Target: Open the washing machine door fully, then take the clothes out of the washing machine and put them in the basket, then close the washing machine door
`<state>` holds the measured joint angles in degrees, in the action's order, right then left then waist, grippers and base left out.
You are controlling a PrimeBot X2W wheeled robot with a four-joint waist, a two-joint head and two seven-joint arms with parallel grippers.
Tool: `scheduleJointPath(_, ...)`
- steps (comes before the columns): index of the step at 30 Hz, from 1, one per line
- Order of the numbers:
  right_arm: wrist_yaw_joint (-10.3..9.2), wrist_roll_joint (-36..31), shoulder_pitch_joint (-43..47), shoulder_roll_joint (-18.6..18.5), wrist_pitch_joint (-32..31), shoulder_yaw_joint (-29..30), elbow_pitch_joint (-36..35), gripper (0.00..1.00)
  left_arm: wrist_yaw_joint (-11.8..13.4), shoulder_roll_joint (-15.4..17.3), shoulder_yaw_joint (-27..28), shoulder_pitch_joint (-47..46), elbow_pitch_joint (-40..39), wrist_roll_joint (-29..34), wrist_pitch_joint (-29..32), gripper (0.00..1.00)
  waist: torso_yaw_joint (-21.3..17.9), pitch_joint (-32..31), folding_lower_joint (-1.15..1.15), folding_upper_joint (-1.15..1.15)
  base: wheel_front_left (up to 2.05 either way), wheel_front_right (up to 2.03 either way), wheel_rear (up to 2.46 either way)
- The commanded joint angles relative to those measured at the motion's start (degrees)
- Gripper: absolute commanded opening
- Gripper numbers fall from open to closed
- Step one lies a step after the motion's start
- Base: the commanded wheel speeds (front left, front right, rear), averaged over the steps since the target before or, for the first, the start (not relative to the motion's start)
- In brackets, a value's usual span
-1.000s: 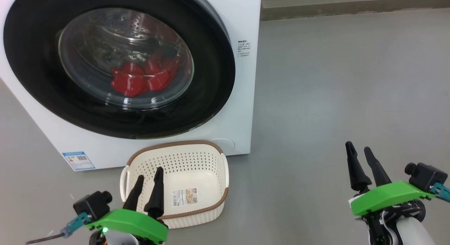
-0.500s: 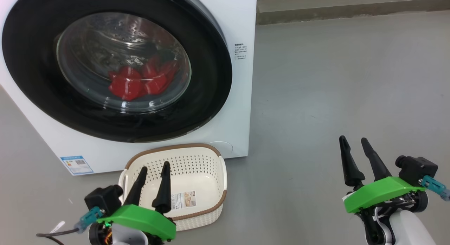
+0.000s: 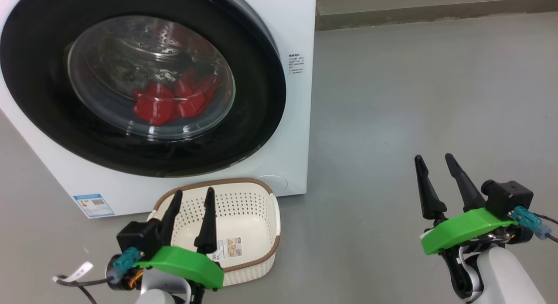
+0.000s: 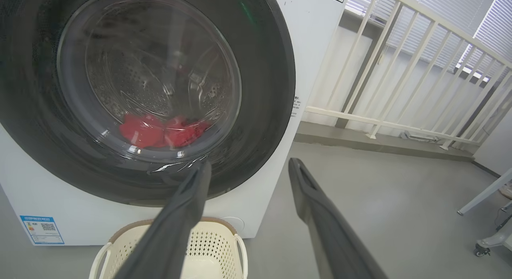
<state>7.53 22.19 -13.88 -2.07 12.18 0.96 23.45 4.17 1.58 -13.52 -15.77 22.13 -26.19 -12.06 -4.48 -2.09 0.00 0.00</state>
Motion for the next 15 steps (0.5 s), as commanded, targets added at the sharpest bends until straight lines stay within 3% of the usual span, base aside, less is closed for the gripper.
scheduleJointPath(1,-0.04,-2.27,-3.09,-0.61,0.86,-1.52,-1.27,1.0,0.29,1.18,0.9,-3.29,-1.49,1.94,-0.96,1.0,-0.04,0.05,0.0,0.0,0.0,0.0,0.0)
scheduleJointPath(15,-0.04,-9.39,-4.61,-0.81,2.82,-2.44,-1.21,1.0,1.26,1.3,-0.23,-5.11,-1.07,9.59,-2.94,1.0,-0.39,0.01,0.0,0.0,0.0,0.0,0.0)
